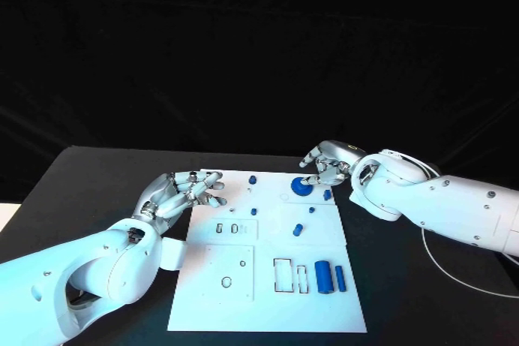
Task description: Assemble the parts on the task board
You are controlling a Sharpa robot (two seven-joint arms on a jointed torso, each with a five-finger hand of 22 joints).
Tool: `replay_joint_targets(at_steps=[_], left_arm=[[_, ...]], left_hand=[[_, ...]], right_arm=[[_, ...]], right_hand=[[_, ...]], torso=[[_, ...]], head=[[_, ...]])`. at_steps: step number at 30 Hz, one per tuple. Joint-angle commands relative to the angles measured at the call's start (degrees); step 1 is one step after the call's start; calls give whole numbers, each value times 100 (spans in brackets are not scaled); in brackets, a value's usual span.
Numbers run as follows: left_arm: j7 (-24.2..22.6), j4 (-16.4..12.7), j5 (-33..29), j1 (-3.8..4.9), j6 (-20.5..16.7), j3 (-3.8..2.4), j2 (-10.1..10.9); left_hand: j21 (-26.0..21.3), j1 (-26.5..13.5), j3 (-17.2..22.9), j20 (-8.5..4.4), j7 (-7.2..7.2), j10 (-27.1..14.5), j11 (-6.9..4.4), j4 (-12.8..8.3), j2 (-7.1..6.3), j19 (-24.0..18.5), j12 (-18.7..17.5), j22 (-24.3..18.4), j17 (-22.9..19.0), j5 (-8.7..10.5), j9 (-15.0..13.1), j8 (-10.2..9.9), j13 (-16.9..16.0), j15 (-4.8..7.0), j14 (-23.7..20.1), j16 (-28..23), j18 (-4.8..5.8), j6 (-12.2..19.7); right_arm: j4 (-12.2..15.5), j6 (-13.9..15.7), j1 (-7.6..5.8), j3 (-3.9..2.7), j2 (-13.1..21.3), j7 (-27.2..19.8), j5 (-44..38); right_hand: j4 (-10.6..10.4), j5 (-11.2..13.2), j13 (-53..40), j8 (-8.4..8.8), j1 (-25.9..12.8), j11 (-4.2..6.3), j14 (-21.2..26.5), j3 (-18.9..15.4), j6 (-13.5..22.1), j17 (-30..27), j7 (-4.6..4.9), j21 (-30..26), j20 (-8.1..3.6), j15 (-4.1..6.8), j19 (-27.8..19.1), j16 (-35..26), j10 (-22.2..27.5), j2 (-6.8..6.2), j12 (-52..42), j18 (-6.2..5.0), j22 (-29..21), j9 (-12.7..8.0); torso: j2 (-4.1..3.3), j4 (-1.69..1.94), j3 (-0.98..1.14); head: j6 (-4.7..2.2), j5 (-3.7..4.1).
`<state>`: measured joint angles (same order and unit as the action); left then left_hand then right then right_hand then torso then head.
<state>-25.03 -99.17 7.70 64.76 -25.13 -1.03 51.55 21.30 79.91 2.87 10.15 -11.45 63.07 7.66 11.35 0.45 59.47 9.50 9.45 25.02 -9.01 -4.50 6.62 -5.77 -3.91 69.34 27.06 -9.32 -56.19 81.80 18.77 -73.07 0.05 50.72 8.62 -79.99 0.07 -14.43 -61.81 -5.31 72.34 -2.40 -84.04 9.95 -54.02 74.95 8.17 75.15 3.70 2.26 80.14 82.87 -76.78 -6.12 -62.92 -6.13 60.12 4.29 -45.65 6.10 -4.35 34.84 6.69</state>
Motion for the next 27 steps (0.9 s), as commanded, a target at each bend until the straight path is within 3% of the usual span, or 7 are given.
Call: replay_joint_targets(at_steps=[1, 7, 15, 27], left_arm=[[-31, 5, -13, 4, 136, -3, -16], [-33, 28, -13, 3, 133, -3, -16], [-31, 39, -13, 3, 139, -2, -29], [14, 64, -13, 3, 172, -2, -11]], left_hand=[[21, 18, 1, 1, -24, -44, 11, -32, 15, -50, -25, 5, 5, 23, 5, -29, 9, 8, -32, 18, -106, 13], [21, 18, 1, 1, -24, -44, 11, -32, 15, -50, -25, 5, 5, 23, 5, -29, 9, 8, -32, 18, -106, 13], [21, 18, 1, 1, -24, -44, 11, -32, 15, -50, -25, 5, 5, 23, 5, -29, 9, 8, -32, 18, -106, 13], [23, 26, 0, 2, -24, -44, 11, -39, 11, -54, -26, 6, 16, 25, 3, -30, 9, 7, -41, 28, -106, 10]], right_arm=[[-49, -371, 33, 0, -29, 245, -44], [-127, -436, 103, 0, -115, 322, -126], [-251, -464, 153, 3, -234, 459, -141], [-330, -299, 203, 5, -306, 638, -237]], right_hand=[[-23, -27, -125, -35, 33, -41, -392, -45, 40, 271, -7, 38, 20, -49, 35, 46, -14, 4, -105, 74, 47, 6], [-49, -24, -220, -51, 41, -43, -400, -75, 42, 331, -6, 66, 26, -53, 44, 83, -24, 13, -180, 81, 90, 9], [-46, -25, -283, -70, 113, -45, -401, -58, 44, 357, -3, 97, 30, -56, 53, 101, -12, 66, -218, 88, 141, 11], [-48, -3, -343, -106, 191, -49, -400, -1, 25, 377, 4, 120, 35, -60, 53, 116, 2, 168, -246, 93, 174, 17]], torso=[[-5, 7, -3], [-2, -3, -2], [1, 12, -15], [6, 12, -15]], head=[[8, 12], [31, 12], [47, -1], [57, 1]])
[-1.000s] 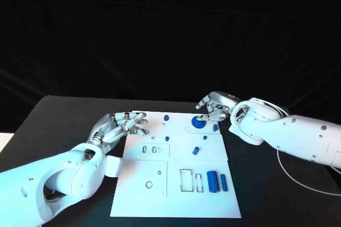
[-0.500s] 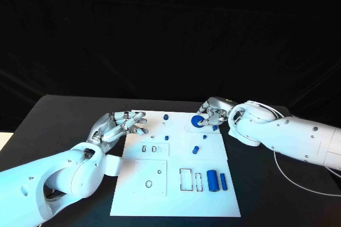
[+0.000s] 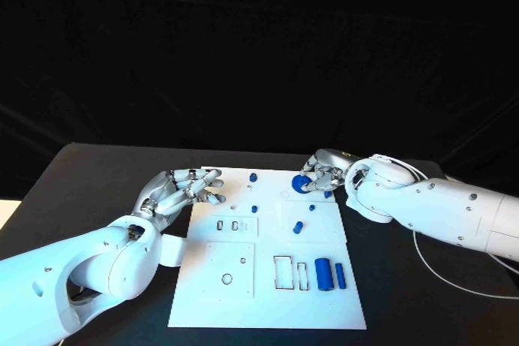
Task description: Assemble the parts on the task board
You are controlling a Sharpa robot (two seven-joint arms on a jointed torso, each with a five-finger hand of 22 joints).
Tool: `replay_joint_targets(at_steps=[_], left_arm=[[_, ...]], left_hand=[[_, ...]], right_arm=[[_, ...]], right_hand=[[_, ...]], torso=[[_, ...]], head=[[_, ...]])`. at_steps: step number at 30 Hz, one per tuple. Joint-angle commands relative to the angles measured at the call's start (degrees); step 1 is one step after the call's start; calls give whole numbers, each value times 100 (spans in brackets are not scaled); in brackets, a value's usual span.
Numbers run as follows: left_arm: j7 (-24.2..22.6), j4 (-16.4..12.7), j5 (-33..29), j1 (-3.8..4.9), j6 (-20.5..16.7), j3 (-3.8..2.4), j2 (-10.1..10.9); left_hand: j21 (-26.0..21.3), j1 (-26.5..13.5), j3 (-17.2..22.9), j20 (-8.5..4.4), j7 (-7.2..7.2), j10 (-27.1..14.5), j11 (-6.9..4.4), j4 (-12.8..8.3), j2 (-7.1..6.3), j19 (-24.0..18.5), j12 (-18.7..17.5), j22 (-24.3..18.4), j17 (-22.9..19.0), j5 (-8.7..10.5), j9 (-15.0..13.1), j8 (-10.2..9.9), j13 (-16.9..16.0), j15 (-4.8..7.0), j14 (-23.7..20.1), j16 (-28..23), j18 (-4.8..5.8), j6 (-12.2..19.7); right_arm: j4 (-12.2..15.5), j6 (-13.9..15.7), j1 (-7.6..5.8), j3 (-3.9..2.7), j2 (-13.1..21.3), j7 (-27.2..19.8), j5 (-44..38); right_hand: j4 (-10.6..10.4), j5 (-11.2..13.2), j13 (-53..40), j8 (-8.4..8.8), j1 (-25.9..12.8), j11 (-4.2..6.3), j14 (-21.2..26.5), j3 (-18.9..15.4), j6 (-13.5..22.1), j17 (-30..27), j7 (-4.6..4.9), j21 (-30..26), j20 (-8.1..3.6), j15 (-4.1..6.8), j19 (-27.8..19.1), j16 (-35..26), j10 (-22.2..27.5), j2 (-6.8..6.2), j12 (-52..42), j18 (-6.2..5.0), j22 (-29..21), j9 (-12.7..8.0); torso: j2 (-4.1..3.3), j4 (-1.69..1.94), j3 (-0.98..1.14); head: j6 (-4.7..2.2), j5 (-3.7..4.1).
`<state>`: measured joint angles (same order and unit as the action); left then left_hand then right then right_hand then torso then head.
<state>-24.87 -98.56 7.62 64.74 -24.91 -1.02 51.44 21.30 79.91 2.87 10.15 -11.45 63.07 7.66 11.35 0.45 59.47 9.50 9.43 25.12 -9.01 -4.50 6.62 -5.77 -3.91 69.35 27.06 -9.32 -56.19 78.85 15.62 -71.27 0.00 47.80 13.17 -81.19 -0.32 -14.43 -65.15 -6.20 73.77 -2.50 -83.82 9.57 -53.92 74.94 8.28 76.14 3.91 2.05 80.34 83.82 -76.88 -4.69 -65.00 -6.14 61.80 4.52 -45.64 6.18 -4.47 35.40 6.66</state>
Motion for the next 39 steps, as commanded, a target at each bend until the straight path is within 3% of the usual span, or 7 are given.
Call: replay_joint_targets(at_steps=[1, 24, 26, 29, 31, 39], left_arm=[[3, 7, -5, 4, 153, -3, 4], [34, 24, -5, 4, 190, -2, 19], [35, 23, -5, 4, 192, -2, 18], [35, 24, -5, 4, 194, -2, 17], [35, 25, -5, 4, 194, -2, 18], [37, 31, -5, 3, 194, -2, 14]], left_hand=[[23, 26, 0, 2, -24, -43, 11, -40, 11, -54, -26, 8, 6, 25, 3, -29, 9, 8, -41, 28, -106, 10], [24, 34, 2, 2, -24, -43, 11, -45, 14, -57, -26, 8, 13, 25, 2, -30, 8, 7, -49, 34, -106, 8], [24, 34, 2, 2, -24, -43, 11, -45, 14, -57, -26, 8, 13, 25, 2, -30, 8, 7, -49, 34, -106, 8], [24, 34, 2, 2, -24, -43, 11, -45, 14, -57, -26, 8, 13, 25, 2, -30, 8, 7, -49, 34, -106, 8], [24, 34, 2, 2, -24, -43, 11, -45, 14, -57, -26, 8, 13, 25, 2, -30, 8, 7, -49, 34, -106, 8], [27, 50, 9, 3, -23, -42, 10, -56, 21, -60, -27, 9, 24, 24, 1, -31, 8, 8, -58, 44, -107, 6]], right_arm=[[-46, 15, 24, 10, -21, 188, -119], [-226, -55, 54, 10, -154, 235, -249], [-229, -55, 67, 10, -164, 244, -354], [-225, -43, 91, 10, -173, 261, -525], [-216, -24, 101, 10, -176, 255, -588], [-18, 287, 112, 7, -164, 164, -537]], right_hand=[[-11, 0, -17, -21, 50, -40, -423, 41, 10, 381, -6, 22, 14, -39, 33, 23, 11, 31, -42, 94, 8, -5], [-8, 113, -86, -90, 81, -33, -420, 62, -68, 387, -16, 42, 17, -38, 32, 29, 7, 49, -80, 97, 35, 11], [8, 162, -155, -166, 123, -16, -421, 98, -183, 401, -37, 53, 11, -26, 32, 38, -24, 84, -138, 98, 51, 36], [83, 534, -306, -341, 281, 54, -425, 261, -464, 433, -118, 82, -27, 26, 42, 57, -108, 213, -272, 102, 101, 96], [117, 607, -368, -430, 341, 97, -428, 362, -617, 451, -175, 98, -53, 60, 49, 67, -147, 281, -324, 107, 128, 132], [91, 487, -418, -469, 272, 153, -428, 498, -753, 462, -238, 118, -105, 110, 55, 72, -186, 344, -343, 114, 160, 171]], torso=[[5, 2, -2], [2, 3, 0], [0, 4, 1], [2, 4, 1], [3, 4, -2], [4, 8, 1]], head=[[-12, 8], [16, 5], [19, 6], [26, 5], [34, -1], [32, -11]])
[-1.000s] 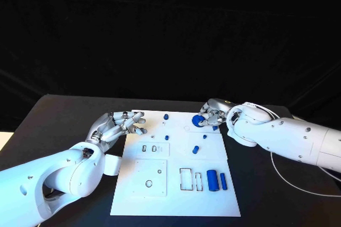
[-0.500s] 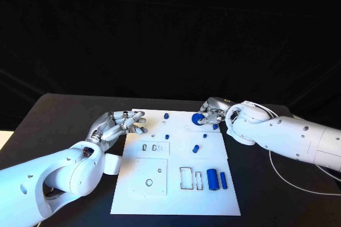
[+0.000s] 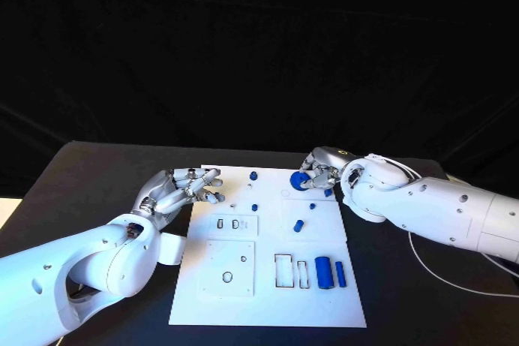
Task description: Assemble the parts on the task board
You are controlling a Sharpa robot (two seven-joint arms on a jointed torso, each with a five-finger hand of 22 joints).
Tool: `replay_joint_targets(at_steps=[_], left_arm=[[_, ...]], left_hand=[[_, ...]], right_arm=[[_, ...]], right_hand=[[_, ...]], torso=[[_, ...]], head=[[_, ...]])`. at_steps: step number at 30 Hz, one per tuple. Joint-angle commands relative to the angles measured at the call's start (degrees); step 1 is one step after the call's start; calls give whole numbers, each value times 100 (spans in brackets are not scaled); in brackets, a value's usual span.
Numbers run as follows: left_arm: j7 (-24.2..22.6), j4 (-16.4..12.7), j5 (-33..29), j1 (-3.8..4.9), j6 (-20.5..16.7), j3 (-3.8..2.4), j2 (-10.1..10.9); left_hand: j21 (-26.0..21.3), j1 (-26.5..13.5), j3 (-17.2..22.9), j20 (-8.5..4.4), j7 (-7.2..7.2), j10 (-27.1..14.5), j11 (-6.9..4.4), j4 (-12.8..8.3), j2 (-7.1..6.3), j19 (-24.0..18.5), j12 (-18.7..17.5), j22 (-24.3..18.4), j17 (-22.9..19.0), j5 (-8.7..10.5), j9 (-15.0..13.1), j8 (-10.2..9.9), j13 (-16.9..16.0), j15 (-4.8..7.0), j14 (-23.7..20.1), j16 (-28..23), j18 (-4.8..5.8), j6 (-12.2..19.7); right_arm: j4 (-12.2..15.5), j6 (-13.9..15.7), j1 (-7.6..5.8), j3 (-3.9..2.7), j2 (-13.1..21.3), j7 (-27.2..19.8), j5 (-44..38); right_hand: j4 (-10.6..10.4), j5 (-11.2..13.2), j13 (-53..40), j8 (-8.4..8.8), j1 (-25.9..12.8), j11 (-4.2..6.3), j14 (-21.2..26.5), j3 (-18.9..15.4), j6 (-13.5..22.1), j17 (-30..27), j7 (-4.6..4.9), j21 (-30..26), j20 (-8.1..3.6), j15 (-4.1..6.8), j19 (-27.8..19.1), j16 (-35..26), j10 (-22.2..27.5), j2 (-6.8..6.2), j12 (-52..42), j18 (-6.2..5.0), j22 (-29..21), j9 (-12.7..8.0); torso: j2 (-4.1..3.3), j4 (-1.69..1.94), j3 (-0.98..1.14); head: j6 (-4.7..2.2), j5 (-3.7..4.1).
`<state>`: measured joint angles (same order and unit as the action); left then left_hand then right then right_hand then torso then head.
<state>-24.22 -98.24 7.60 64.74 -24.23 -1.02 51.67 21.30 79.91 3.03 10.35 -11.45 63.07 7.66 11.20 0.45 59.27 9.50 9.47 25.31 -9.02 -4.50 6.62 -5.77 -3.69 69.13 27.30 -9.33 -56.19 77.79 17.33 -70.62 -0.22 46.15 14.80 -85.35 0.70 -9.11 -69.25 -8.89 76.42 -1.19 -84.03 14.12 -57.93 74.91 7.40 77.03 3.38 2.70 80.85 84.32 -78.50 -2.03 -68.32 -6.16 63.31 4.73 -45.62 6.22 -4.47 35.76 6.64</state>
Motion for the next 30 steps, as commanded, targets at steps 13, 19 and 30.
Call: replay_joint_targets(at_steps=[13, 19, 30], left_arm=[[-18, 10, -3, 2, 136, -3, -28], [-8, 9, -3, 2, 142, -3, -33], [-3, 11, -3, 2, 148, -3, -44]], left_hand=[[36, 100, 22, -19, -22, -44, 8, -74, 42, -46, -33, 9, 33, 20, 0, -36, 10, -10, -61, 45, -109, 5], [38, 110, 28, -20, -22, -44, 8, -81, 47, -47, -34, 10, 38, 19, 0, -38, 11, -10, -65, 50, -109, 5], [40, 121, 35, -20, -22, -44, 7, -88, 50, -49, -35, 11, 44, 18, 0, -39, 11, -9, -71, 56, -109, 5]], right_arm=[[673, 530, -38, 15, -148, 133, -572], [741, 479, -44, 18, -417, 235, -795], [424, 464, -19, 42, -870, 343, -926]], right_hand=[[-83, -157, 1, -108, -192, 16, -404, 105, -340, 452, -139, 57, -64, 46, 16, 14, -20, -20, 45, 126, 56, 150], [-107, -155, 11, -86, -241, 14, -400, 109, -337, 432, -136, 57, -63, 44, 14, 2, -13, -48, 67, 126, 56, 149], [-120, -154, 12, -76, -262, 12, -399, 115, -336, 430, -134, 56, -62, 43, 12, 1, -13, -53, 73, 125, 54, 149]], torso=[[2, 7, -8], [2, 6, -8], [-1, 10, -3]], head=[[-26, -16], [-24, -36], [-17, -66]])
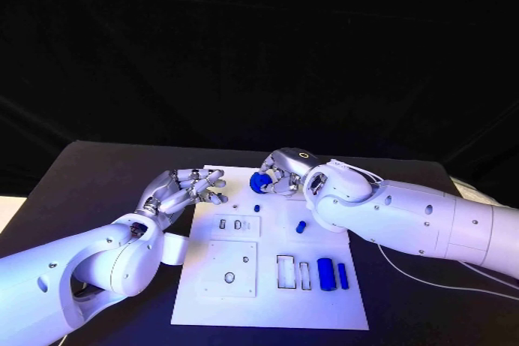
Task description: Assemble the parts on the task board
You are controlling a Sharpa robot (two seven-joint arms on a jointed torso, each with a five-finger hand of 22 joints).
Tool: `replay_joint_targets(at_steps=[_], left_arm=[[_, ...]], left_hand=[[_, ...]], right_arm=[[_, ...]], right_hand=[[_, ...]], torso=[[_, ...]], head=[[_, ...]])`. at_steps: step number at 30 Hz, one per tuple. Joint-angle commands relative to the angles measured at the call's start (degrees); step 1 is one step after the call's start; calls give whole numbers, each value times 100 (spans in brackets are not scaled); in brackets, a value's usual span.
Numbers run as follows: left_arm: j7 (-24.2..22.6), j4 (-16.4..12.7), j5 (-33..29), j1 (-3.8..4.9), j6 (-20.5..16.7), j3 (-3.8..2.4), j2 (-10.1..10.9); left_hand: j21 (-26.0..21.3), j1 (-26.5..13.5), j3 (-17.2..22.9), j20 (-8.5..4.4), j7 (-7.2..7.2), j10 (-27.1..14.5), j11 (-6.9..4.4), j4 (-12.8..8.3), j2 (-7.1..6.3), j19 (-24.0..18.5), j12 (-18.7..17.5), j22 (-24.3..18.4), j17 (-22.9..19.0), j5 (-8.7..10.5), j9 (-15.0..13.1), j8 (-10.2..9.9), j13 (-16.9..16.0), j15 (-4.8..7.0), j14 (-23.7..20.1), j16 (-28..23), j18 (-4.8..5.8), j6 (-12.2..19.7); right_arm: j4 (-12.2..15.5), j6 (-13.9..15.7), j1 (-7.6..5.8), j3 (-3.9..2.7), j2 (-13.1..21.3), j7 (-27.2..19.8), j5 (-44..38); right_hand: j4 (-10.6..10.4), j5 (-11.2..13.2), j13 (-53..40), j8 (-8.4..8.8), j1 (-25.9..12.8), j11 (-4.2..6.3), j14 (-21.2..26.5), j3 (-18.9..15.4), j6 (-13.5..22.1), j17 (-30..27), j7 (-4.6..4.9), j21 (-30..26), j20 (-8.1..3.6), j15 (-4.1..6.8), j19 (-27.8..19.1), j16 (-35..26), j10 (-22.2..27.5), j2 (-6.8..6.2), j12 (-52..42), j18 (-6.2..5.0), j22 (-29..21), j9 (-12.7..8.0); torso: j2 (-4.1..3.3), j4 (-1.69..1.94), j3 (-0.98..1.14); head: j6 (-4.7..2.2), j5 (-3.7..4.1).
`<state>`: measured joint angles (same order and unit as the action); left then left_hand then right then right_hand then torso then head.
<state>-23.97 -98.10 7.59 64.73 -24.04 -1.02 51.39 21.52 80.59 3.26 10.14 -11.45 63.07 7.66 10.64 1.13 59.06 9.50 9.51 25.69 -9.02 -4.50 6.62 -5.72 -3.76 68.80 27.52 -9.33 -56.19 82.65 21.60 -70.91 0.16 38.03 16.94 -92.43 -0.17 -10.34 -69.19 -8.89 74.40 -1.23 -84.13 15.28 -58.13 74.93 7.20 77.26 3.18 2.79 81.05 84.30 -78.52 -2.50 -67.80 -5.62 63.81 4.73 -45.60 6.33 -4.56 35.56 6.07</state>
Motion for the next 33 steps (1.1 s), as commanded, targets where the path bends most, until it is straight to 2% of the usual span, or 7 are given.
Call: replay_joint_targets(at_steps=[1, 9, 21, 27, 33], left_arm=[[-27, -2, -2, 3, 130, -3, -18], [-24, 4, -2, 4, 133, -3, -28], [-17, 17, -2, 4, 134, -3, -44], [-20, 19, -2, 4, 135, -3, -53], [-22, 24, -2, 3, 132, -3, -63]], left_hand=[[18, 53, 12, 1, -22, -45, 7, -33, -18, -28, -35, 7, 6, 18, 0, -39, 7, -2, -38, 34, -109, 5], [18, 53, 12, 1, -22, -45, 7, -33, -18, -28, -35, 7, 6, 18, 0, -39, 7, -2, -38, 34, -109, 5], [18, 53, 12, 1, -22, -45, 7, -33, -18, -28, -35, 7, 6, 18, 0, -39, 7, -2, -38, 34, -109, 5], [18, 53, 12, 1, -22, -45, 7, -33, -18, -28, -35, 7, 6, 18, 0, -39, 7, -2, -38, 34, -109, 5], [18, 53, 12, 1, -22, -45, 7, -33, -18, -28, -35, 7, 6, 18, 0, -39, 7, -2, -38, 34, -109, 5]], right_arm=[[-84, 38, 14, 7, -83, 133, -230], [-279, 23, 48, 26, -296, 146, -283], [-371, -85, 63, 44, -415, 101, -320], [-456, -43, 65, 46, -465, 132, -334], [-494, -83, 65, 47, -498, 131, -337]], right_hand=[[-33, -32, 6, -76, -60, 15, -389, -1, -316, 428, -114, 33, -42, 35, -8, 3, -10, -6, 21, 72, 4, 148], [-45, -33, 13, -59, -79, 13, -389, 8, -305, 429, -110, 33, -41, 33, -8, 2, -4, -13, 35, 72, 5, 146], [-75, -23, 33, 3, -144, -4, -389, 12, -256, 433, -88, 44, -34, 22, -4, 3, 16, -71, 78, 76, 27, 134], [-115, 56, 334, 381, -211, -163, -402, 33, 336, 520, 99, 72, 64, -106, -1, 47, 277, -232, 476, 92, 85, -31], [-148, 98, 432, 450, -230, -201, -399, 27, 461, 523, 135, 66, 107, -143, -16, 48, 370, -285, 606, 86, 72, -61]], torso=[[-2, 0, 6], [-5, -9, 11], [0, -15, 10], [0, -13, 8], [-2, -12, 8]], head=[[2, -10], [16, -26], [5, -29], [-2, -29], [2, -23]])
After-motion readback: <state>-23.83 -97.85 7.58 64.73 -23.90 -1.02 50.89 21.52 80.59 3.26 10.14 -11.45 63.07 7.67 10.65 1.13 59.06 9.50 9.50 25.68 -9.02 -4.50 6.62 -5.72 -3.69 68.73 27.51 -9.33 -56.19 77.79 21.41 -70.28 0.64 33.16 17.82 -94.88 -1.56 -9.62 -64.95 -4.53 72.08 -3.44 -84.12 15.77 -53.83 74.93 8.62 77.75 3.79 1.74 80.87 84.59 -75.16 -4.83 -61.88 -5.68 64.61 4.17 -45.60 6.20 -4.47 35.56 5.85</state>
